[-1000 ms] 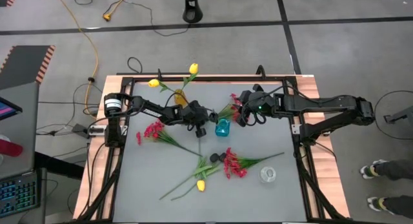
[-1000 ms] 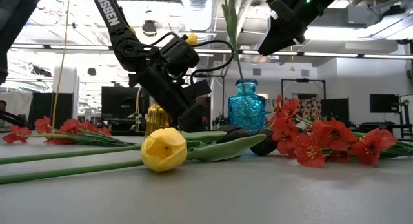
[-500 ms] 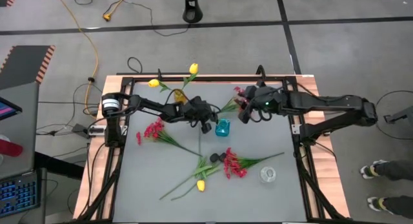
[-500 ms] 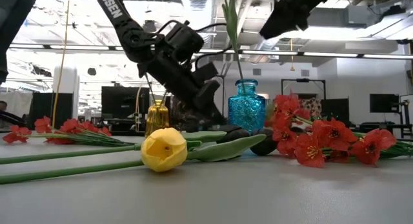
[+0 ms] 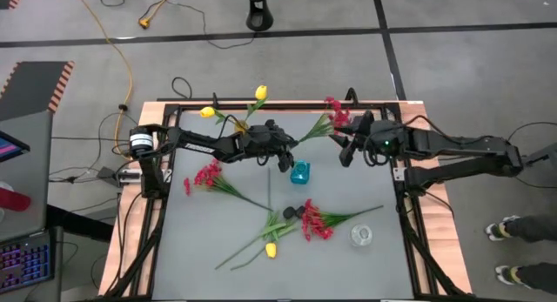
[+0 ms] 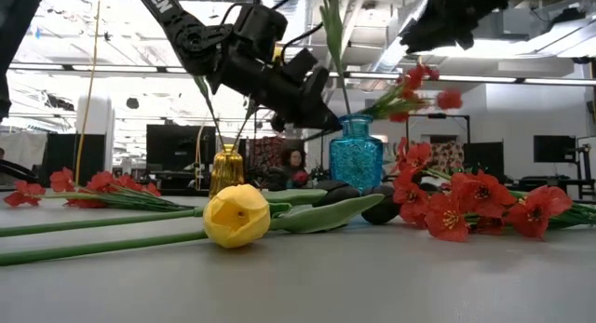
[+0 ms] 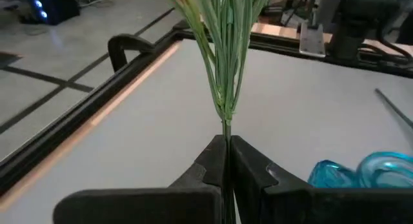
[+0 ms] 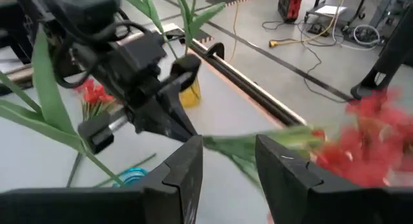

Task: Sort flowers into vase by color
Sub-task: Put the top red flowers into the transparent vase

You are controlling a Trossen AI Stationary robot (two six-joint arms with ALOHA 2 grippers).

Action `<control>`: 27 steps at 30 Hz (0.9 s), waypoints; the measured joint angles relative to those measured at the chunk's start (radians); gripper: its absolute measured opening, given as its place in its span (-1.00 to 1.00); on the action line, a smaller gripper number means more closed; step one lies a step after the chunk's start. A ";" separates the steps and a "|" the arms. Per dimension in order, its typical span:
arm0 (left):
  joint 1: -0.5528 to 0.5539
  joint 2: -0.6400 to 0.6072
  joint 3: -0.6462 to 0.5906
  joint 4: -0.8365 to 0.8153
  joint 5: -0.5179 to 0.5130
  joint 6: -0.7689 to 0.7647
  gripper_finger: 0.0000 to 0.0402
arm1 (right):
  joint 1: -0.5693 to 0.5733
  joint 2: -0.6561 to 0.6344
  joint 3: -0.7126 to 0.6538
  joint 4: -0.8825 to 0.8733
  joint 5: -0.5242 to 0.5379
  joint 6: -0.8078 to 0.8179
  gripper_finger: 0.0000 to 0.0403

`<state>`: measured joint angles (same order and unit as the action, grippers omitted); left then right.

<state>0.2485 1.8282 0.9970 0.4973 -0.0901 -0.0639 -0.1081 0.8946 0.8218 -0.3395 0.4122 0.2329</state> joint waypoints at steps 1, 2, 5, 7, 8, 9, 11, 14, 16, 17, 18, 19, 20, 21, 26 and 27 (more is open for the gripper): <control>0.000 -0.004 0.002 -0.008 0.000 0.000 -1.00 | 0.001 -0.012 -0.032 0.031 0.000 0.010 -0.17; 0.000 -0.005 0.012 -0.004 0.000 0.001 -1.00 | 0.001 -0.023 -0.066 0.071 0.000 0.025 -0.17; 0.000 -0.005 0.023 0.036 0.004 0.002 -1.00 | -0.007 -0.050 -0.154 0.160 -0.002 0.060 -0.17; 0.000 -0.005 0.031 0.063 0.006 0.000 -1.00 | -0.008 -0.061 -0.198 0.213 -0.002 0.089 -0.17; 0.000 -0.005 0.037 0.068 0.006 0.000 -1.00 | -0.008 -0.062 -0.218 0.230 -0.002 0.106 -0.17; 0.000 -0.005 0.044 0.072 0.006 0.000 -1.00 | -0.008 -0.062 -0.230 0.244 -0.002 0.121 -0.17; 0.000 -0.005 0.056 0.071 0.006 0.005 -1.00 | -0.011 -0.061 -0.251 0.278 0.001 0.147 -0.17; 0.000 -0.005 0.077 0.070 0.006 0.007 -1.00 | -0.012 -0.055 -0.274 0.348 0.008 0.171 -0.17; 0.000 -0.005 0.092 0.072 0.005 0.016 -1.00 | -0.014 -0.043 -0.281 0.389 0.013 0.171 -0.17; -0.001 -0.005 0.097 0.075 0.005 0.021 -1.00 | -0.014 -0.040 -0.282 0.407 0.013 0.171 -0.17; -0.002 -0.005 0.102 0.081 0.007 0.024 -1.00 | -0.014 -0.035 -0.283 0.418 0.013 0.171 -0.17; -0.003 -0.005 0.108 0.090 0.009 0.025 -1.00 | -0.015 -0.026 -0.283 0.433 0.014 0.170 -0.17; -0.003 -0.005 0.113 0.099 0.016 0.024 -1.00 | -0.018 -0.020 -0.283 0.454 0.015 0.169 -0.17; -0.003 -0.005 0.122 0.101 0.026 0.020 -1.00 | -0.019 -0.013 -0.283 0.470 0.015 0.162 -0.17; -0.004 -0.005 0.146 0.100 0.060 0.016 -1.00 | -0.027 0.030 -0.283 0.590 0.016 0.151 -0.17; -0.005 -0.005 0.151 0.100 0.060 0.017 -1.00 | -0.029 0.038 -0.283 0.613 0.016 0.150 -0.17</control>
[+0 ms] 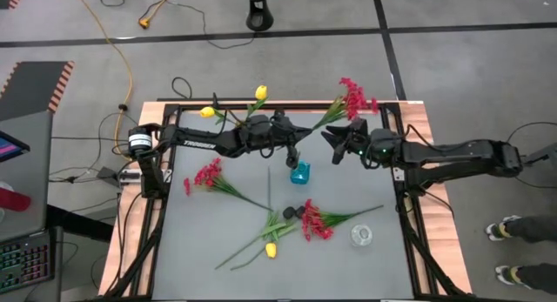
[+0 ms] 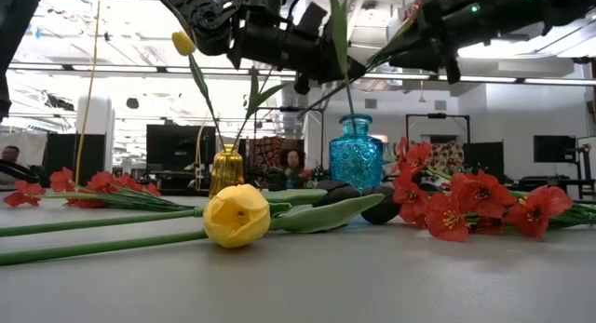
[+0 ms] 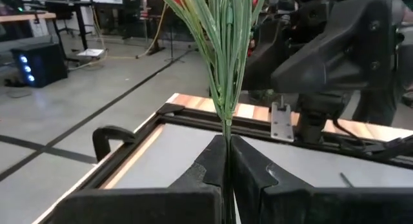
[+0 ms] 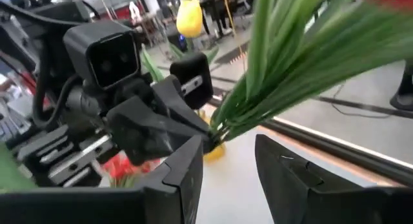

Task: Sort flowers into vase by color
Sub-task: Put the top red flowers into the transparent vase

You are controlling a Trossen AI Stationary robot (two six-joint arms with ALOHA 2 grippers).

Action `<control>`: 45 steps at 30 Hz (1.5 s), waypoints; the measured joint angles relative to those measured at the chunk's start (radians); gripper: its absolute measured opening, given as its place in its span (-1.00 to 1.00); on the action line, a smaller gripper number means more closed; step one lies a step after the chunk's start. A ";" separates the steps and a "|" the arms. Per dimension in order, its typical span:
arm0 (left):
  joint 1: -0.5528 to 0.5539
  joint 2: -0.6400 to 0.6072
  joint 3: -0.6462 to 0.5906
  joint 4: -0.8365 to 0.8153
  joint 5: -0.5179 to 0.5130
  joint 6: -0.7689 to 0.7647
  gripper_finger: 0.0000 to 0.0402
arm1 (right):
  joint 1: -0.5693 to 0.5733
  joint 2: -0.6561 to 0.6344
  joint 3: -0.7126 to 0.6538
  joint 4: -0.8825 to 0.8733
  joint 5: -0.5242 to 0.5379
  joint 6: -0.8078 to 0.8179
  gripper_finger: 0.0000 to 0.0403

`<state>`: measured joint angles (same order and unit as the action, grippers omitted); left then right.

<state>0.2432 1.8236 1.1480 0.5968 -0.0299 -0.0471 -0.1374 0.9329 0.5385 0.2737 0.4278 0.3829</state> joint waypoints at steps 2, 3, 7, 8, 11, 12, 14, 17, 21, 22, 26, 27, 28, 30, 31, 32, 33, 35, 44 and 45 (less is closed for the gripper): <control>-0.002 0.000 0.007 0.002 0.000 0.000 -1.00 | -0.007 0.018 0.000 0.040 0.000 -0.002 -0.17; -0.002 0.000 0.010 0.002 0.001 0.000 -1.00 | -0.011 0.027 0.000 0.060 0.000 -0.002 -0.17; -0.006 0.000 0.011 0.001 0.008 -0.001 -1.00 | -0.027 0.056 0.000 0.114 0.000 -0.002 -0.17; -0.007 0.000 0.011 0.001 0.008 -0.001 -1.00 | -0.029 0.062 0.000 0.125 0.000 -0.002 -0.17; -0.006 0.000 0.011 0.001 0.008 -0.001 -1.00 | -0.036 0.081 0.000 0.163 -0.001 -0.002 -0.17; -0.006 0.000 0.011 0.001 0.008 -0.001 -1.00 | -0.036 0.087 0.000 0.180 -0.003 -0.002 -0.17; -0.006 0.000 0.011 0.001 0.008 0.004 -1.00 | -0.036 0.099 0.000 0.204 -0.004 -0.004 -0.17; -0.007 0.000 0.011 0.001 0.008 0.005 -1.00 | -0.036 0.115 0.000 0.243 -0.005 -0.047 -0.17; -0.007 0.000 0.011 0.000 0.009 0.011 -1.00 | -0.036 0.122 0.000 0.257 -0.006 -0.051 -0.22; -0.007 0.000 0.011 0.000 0.009 0.011 -1.00 | -0.036 0.122 0.000 0.258 -0.006 -0.051 -0.25; -0.007 0.000 0.011 0.000 0.009 0.012 -1.00 | -0.036 0.122 0.000 0.259 -0.007 -0.051 -0.47; -0.007 0.001 0.011 -0.001 0.008 0.012 -1.00 | -0.036 0.122 0.000 0.260 -0.008 -0.051 -0.53; -0.007 0.001 0.011 -0.002 0.008 0.012 -1.00 | -0.036 0.122 0.000 0.260 -0.011 -0.052 -0.60; -0.007 0.001 0.011 -0.003 0.010 0.016 -1.00 | -0.036 0.122 0.000 0.261 -0.016 -0.052 -0.73; -0.007 0.001 0.011 -0.003 0.011 0.021 -1.00 | -0.036 0.121 0.000 0.261 -0.022 -0.059 -0.78; -0.007 0.001 0.011 -0.003 0.016 0.026 -1.00 | -0.036 0.119 0.000 0.260 -0.030 -0.076 -0.79; -0.007 0.001 0.011 -0.003 0.024 0.028 -1.00 | -0.035 0.116 0.000 0.260 -0.040 -0.097 -0.79; -0.007 0.001 0.011 -0.002 0.031 0.027 -0.96 | -0.032 0.108 0.000 0.256 -0.055 -0.116 -0.79; -0.007 0.001 0.011 -0.004 0.034 0.026 -0.45 | -0.001 0.012 0.028 0.098 -0.065 -0.122 -0.78; -0.008 0.001 0.011 -0.005 0.035 0.026 -0.39 | 0.005 -0.003 0.040 0.048 -0.064 -0.122 -0.78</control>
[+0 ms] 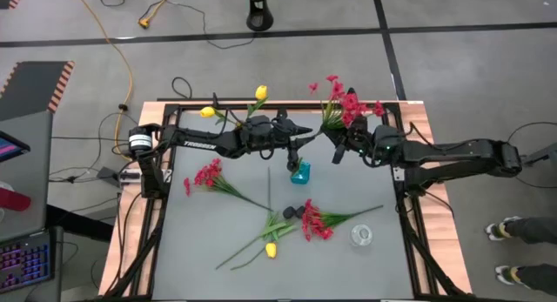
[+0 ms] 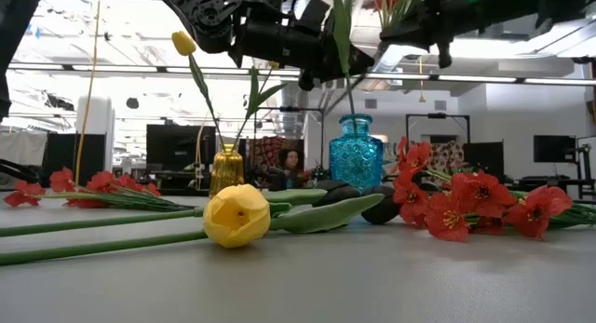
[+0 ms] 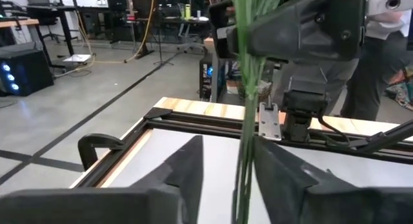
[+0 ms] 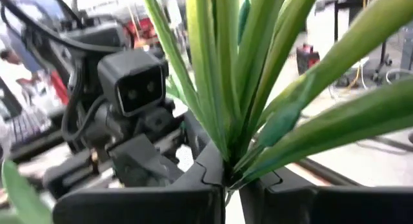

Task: Sort flowers into vase by color
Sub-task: Put the top red flowers into the transparent vase

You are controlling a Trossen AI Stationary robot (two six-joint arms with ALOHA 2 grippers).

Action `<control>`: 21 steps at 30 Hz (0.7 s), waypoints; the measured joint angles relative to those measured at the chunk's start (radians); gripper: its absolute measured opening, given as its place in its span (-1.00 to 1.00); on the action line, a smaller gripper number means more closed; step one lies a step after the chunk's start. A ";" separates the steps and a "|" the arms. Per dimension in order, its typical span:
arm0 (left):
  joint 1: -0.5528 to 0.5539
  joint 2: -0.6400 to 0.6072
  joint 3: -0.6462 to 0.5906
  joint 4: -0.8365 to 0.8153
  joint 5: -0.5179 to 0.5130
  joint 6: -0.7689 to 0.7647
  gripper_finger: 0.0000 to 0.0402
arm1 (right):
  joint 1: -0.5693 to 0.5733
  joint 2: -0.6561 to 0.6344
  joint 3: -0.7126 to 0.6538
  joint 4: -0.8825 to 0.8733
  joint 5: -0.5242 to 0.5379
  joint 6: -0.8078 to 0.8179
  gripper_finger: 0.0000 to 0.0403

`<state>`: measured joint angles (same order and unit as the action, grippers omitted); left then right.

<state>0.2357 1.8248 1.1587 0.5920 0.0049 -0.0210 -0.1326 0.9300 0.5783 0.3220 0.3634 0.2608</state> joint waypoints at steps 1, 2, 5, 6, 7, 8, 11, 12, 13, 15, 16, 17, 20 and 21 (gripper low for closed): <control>0.000 0.000 0.000 -0.002 0.003 0.000 -0.34 | 0.007 -0.014 0.013 -0.046 0.001 0.000 -0.78; 0.000 0.000 0.000 -0.003 0.012 -0.001 -0.29 | 0.016 -0.027 0.027 -0.088 0.001 0.000 -0.78; 0.000 0.000 0.000 -0.004 0.042 -0.002 -0.18 | 0.042 -0.063 0.072 -0.206 0.001 0.000 -0.78; 0.000 0.000 0.000 -0.004 0.053 -0.002 -0.15 | 0.053 -0.075 0.089 -0.238 0.001 0.000 -0.77; 0.000 0.000 0.000 -0.005 0.064 -0.002 -0.13 | 0.062 -0.086 0.107 -0.273 0.002 0.000 -0.77; 0.000 0.000 0.000 -0.005 0.072 -0.002 -0.12 | 0.072 -0.097 0.126 -0.309 0.002 0.000 -0.77; 0.000 0.000 0.000 -0.017 0.090 -0.002 -0.11 | 0.104 -0.124 0.183 -0.429 0.005 0.001 -0.77; 0.000 0.000 0.000 -0.027 0.094 -0.002 -0.11 | 0.116 -0.132 0.204 -0.472 0.005 0.002 -0.77; 0.000 0.000 0.000 -0.038 0.095 -0.002 -0.11 | 0.129 -0.138 0.224 -0.515 0.005 0.006 -0.77; 0.000 0.000 0.000 -0.057 0.096 -0.002 -0.11 | 0.158 -0.150 0.259 -0.588 0.005 0.042 -0.77; 0.000 0.000 0.000 -0.066 0.096 -0.002 -0.11 | 0.173 -0.155 0.278 -0.624 0.005 0.064 -0.77; 0.000 0.000 0.000 -0.072 0.095 -0.002 -0.11 | 0.190 -0.160 0.294 -0.659 0.005 0.085 -0.77; 0.000 0.000 0.000 -0.082 0.095 -0.002 -0.11 | 0.255 -0.161 0.338 -0.751 0.005 0.138 -0.77; 0.000 0.000 0.000 -0.081 0.095 -0.002 -0.11 | 0.277 -0.160 0.353 -0.782 0.005 0.150 -0.77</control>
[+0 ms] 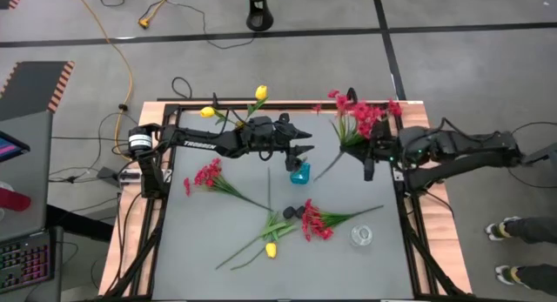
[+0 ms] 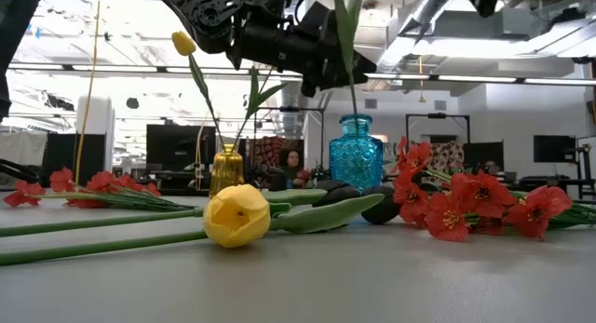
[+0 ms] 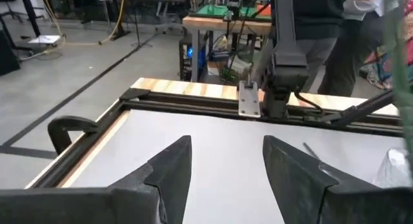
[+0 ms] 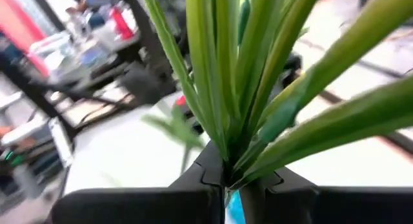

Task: Sort flowers into vase by color
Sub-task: Put the top red flowers into the transparent vase

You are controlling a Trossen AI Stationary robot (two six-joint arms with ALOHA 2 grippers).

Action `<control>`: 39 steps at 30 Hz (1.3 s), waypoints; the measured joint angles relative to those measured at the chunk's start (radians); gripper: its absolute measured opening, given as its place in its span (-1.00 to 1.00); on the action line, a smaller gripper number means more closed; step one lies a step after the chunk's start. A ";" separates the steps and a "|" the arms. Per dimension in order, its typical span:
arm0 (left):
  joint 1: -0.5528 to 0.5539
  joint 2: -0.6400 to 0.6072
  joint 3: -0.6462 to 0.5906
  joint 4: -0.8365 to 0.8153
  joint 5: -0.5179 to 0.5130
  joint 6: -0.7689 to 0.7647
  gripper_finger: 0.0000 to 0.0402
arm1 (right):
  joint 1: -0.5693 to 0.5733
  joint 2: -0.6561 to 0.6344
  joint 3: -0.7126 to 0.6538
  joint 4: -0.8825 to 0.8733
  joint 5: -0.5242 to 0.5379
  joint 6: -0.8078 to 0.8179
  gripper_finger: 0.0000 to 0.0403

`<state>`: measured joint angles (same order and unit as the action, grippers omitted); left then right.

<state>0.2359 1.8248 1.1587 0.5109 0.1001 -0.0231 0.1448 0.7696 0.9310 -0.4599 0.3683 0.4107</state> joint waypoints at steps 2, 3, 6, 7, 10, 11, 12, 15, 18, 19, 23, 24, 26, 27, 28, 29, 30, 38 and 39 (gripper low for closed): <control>0.000 0.000 0.000 0.001 0.000 0.007 -0.11 | 0.045 0.001 0.027 -0.058 0.000 0.013 -0.77; 0.000 0.000 0.000 0.001 0.000 0.017 -0.11 | 0.066 0.001 0.039 -0.075 0.000 0.023 -0.77; 0.000 0.000 0.000 0.001 0.000 0.026 -0.11 | 0.125 0.002 0.082 -0.119 0.000 0.043 -0.76; 0.000 0.000 0.000 0.001 0.000 0.026 -0.11 | 0.145 0.002 0.099 -0.132 0.000 0.045 -0.76; 0.000 0.000 0.000 -0.001 0.000 0.027 -0.11 | 0.201 0.001 0.155 -0.189 0.000 0.045 -0.76; 0.000 0.000 0.000 -0.001 -0.001 0.032 -0.11 | 0.218 0.001 0.172 -0.223 0.000 0.048 -0.76; 0.000 0.000 0.000 -0.001 -0.001 0.041 -0.11 | 0.235 0.001 0.183 -0.252 0.000 0.060 -0.76; 0.000 -0.018 -0.001 -0.029 -0.007 0.078 -0.11 | 0.282 0.001 0.195 -0.309 0.000 0.112 -0.76; 0.000 -0.060 -0.001 -0.095 -0.011 0.099 -0.11 | 0.333 0.003 0.195 -0.357 -0.002 0.160 -0.76; 0.000 -0.076 -0.001 -0.118 -0.011 0.108 -0.11 | 0.351 0.003 0.195 -0.373 -0.003 0.178 -0.76; -0.001 -0.140 -0.001 -0.224 -0.015 0.136 -0.11 | 0.421 0.008 0.195 -0.429 -0.004 0.240 -0.76; -0.001 -0.157 -0.001 -0.254 -0.015 0.145 -0.11 | 0.437 0.009 0.195 -0.438 -0.004 0.250 -0.76; -0.001 -0.190 0.000 -0.299 -0.015 0.156 -0.11 | 0.471 0.010 0.194 -0.451 -0.004 0.268 -0.76; -0.001 -0.206 0.000 -0.325 -0.015 0.159 -0.11 | 0.486 0.010 0.194 -0.454 -0.005 0.270 -0.76; -0.002 -0.221 0.000 -0.344 -0.015 0.159 -0.11 | 0.498 0.009 0.194 -0.454 -0.005 0.270 -0.76; -0.004 -0.235 -0.001 -0.364 -0.015 0.159 -0.11 | 0.511 0.009 0.194 -0.453 -0.005 0.270 -0.76; -0.007 -0.249 -0.001 -0.386 -0.017 0.160 -0.11 | 0.523 0.009 0.194 -0.453 -0.005 0.270 -0.76; -0.055 -0.343 -0.001 -0.503 -0.061 0.207 -0.11 | 0.581 0.078 0.194 -0.504 -0.002 0.271 -0.76; -0.062 -0.350 -0.001 -0.511 -0.061 0.207 -0.11 | 0.585 0.092 0.194 -0.515 0.000 0.271 -0.76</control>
<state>0.1742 1.4751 1.1580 -0.0004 0.0392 0.1837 0.7299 0.8612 1.1252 -0.9751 0.3685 0.6813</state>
